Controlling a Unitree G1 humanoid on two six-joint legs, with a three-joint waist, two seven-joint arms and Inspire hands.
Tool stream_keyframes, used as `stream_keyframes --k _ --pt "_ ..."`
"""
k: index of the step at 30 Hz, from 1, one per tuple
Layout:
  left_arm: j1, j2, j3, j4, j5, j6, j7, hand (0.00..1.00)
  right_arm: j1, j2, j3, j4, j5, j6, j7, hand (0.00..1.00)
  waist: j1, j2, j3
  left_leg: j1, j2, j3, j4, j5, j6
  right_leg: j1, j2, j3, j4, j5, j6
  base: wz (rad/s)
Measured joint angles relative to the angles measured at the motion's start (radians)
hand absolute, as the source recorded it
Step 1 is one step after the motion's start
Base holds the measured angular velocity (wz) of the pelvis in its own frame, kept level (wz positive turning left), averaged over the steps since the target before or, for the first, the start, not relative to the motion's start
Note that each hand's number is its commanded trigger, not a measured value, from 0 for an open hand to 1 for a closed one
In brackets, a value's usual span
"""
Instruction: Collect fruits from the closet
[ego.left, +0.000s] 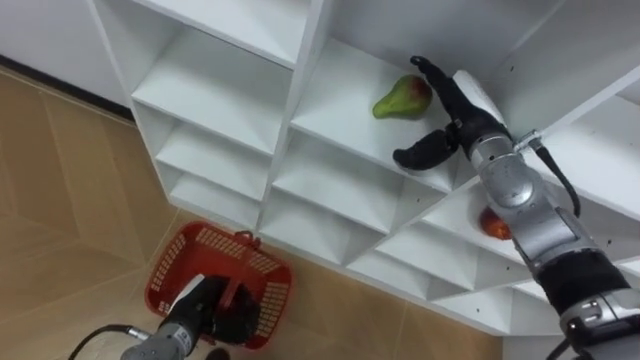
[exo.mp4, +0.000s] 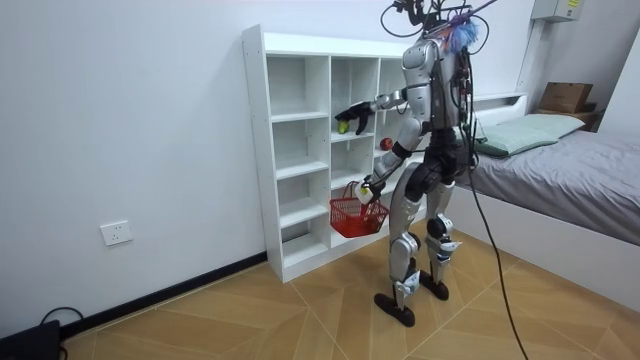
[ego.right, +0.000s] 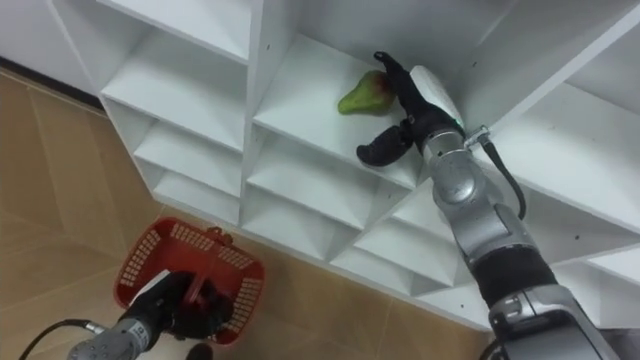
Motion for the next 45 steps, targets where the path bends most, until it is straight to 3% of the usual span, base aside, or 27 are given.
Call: stream_keyframes --k 27,45 --pt "-0.02 0.007 -0.05 -0.002 -0.002 0.0 -0.012 1.0 -0.02 -0.026 0.0 0.022 -0.053 0.006 -0.021 0.0 0.009 0.015 0.0015 -0.037 -0.001 -0.023 0.011 0.009 -0.004 -0.019 0.003 -0.019 0.003 0.007 -0.01 0.01" --pt "-0.026 0.001 -0.06 0.012 -0.002 0.0 -0.028 1.0 -0.021 -0.037 0.038 0.024 -0.062 0.012 -0.007 0.0 0.034 0.015 0.0041 -0.053 0.006 -0.022 0.008 0.028 -0.011 -0.05 0.007 -0.013 0.018 0.015 -0.023 0.0"
